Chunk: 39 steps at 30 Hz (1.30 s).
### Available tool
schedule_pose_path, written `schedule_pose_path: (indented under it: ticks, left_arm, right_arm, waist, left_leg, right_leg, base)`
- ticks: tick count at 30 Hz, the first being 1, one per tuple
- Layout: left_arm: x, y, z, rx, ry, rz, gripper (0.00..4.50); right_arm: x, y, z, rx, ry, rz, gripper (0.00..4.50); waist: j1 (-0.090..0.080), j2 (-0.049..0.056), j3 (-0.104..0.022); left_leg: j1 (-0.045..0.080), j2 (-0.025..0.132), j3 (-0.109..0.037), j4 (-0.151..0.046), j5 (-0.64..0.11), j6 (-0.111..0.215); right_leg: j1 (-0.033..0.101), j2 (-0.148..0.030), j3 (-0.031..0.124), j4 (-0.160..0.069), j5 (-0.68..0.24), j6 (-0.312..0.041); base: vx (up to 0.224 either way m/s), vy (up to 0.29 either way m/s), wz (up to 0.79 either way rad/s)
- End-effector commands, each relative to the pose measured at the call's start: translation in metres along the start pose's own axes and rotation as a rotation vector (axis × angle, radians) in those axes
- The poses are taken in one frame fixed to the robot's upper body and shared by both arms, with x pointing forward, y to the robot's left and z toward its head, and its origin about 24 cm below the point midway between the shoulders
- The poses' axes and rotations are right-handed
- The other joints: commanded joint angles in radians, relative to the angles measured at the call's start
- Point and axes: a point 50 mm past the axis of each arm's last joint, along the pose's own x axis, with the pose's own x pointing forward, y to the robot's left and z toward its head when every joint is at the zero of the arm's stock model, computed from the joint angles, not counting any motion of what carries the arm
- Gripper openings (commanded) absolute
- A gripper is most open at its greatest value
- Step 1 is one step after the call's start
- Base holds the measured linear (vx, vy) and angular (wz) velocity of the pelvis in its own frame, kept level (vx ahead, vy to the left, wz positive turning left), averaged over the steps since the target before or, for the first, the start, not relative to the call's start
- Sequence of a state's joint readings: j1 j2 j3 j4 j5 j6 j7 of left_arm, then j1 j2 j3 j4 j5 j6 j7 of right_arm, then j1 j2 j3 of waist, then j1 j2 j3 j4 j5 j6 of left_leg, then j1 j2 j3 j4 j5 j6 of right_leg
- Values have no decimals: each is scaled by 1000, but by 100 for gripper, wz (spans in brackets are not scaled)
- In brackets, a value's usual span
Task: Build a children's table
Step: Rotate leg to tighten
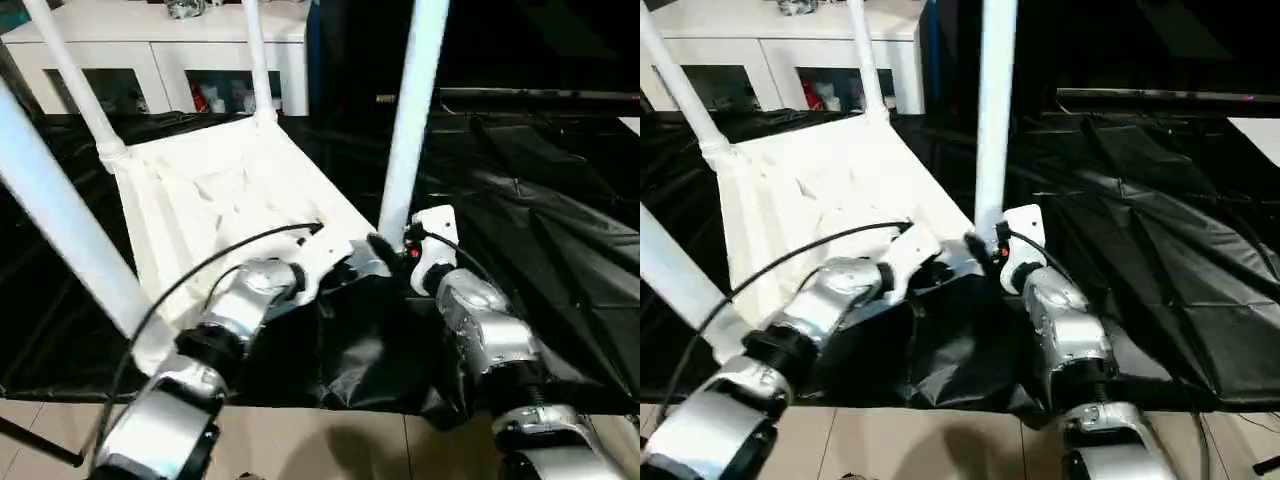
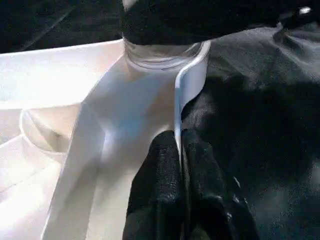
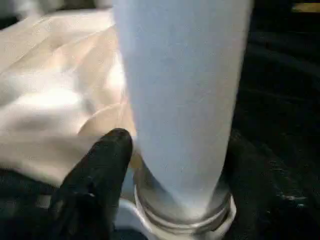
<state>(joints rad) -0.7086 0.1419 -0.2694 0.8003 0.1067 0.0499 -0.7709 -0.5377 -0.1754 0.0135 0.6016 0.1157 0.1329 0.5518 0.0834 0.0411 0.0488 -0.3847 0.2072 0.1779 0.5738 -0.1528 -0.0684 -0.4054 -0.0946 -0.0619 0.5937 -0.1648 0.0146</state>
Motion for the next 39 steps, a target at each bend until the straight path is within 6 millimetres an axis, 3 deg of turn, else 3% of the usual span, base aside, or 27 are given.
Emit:
schedule_pose_path:
  ticks: [1, 9, 21, 33, 39]
  left_arm:
    - [-5, 0, 6, 18, -75, -29, 0]
    - [-32, -3, -12, 39, -81, -184, 0]
    - [-41, -7, -16, 37, -87, -236, 0]
    - [-40, -10, -16, 37, -84, -252, 0]
    - [-40, -12, -16, 35, -81, -255, 0]
  right_arm:
    - [1, 10, -3, -22, 29, 106, 336]
    - [-28, -11, 6, -132, 85, 341, 336]
    - [-31, -6, 6, -116, 72, 481, 336]
    - [-33, -3, 2, -127, 79, 519, 223]
    - [-34, -2, -1, -113, 77, 525, 203]
  waist:
    - [3, -19, -67]
    - [11, -20, -67]
    - [11, -22, -68]
    - [14, -22, -70]
    - [14, -21, -70]
  left_leg:
    - [13, 12, 1, -63, -276, 40]
    - [13, 18, 2, -63, -278, 48]
    - [13, 18, 5, -60, -247, 54]
    - [13, 18, 5, -57, -229, 60]
    - [14, 18, 5, -57, -234, 60]
  right_leg:
    - [45, -42, 30, -77, -287, -197]
    - [47, -43, 29, -72, -289, -212]
    - [45, -42, 29, -65, -252, -230]
    - [47, -41, 29, -62, -232, -235]
    - [46, -41, 30, -62, -235, -235]
  base:
    - [0, 0, 0]
    - [0, 0, 0]
    - [0, 0, 0]
    - [0, 0, 0]
    - [0, 0, 0]
